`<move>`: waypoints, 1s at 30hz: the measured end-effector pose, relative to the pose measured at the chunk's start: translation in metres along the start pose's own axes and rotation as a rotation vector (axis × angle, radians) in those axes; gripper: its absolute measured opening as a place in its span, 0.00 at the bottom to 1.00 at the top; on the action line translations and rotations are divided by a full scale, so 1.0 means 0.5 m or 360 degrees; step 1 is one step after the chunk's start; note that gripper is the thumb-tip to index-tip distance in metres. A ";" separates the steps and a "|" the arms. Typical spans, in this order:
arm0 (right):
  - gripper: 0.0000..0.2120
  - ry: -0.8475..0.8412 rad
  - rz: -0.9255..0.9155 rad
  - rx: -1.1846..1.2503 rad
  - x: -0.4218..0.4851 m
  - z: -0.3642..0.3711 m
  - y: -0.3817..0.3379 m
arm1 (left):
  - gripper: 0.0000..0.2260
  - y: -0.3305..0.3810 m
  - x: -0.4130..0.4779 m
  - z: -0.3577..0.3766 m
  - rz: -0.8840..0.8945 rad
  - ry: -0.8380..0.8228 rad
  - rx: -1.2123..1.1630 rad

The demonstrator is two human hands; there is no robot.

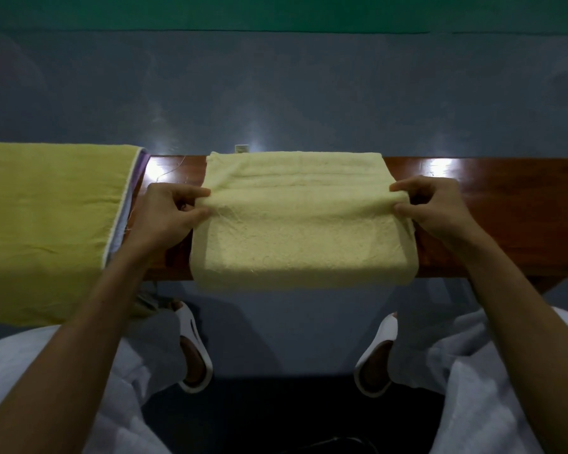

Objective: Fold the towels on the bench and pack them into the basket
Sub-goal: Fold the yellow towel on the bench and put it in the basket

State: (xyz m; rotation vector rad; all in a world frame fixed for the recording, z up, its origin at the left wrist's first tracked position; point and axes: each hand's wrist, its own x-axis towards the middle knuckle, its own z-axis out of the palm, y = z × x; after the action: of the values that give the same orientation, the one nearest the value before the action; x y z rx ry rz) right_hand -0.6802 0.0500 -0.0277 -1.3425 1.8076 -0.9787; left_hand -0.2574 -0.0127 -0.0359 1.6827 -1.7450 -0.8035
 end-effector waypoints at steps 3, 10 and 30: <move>0.18 0.0042 -0.0043 -0.0077 -0.001 0.000 0.003 | 0.19 0.002 -0.003 -0.001 0.0053 0.0032 0.0066; 0.17 0.0170 -0.0232 -0.0290 0.005 -0.002 0.009 | 0.18 0.007 -0.012 0.001 0.0279 0.0173 0.0314; 0.04 0.0735 -0.0287 0.0007 -0.002 0.001 -0.060 | 0.02 0.053 0.001 -0.009 0.0330 0.0515 0.0040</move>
State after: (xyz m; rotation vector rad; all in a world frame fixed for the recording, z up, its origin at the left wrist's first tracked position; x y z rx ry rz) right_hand -0.6657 0.0451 -0.0020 -1.3747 2.0341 -1.4863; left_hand -0.2714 -0.0127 -0.0129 1.5181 -1.6703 -0.3923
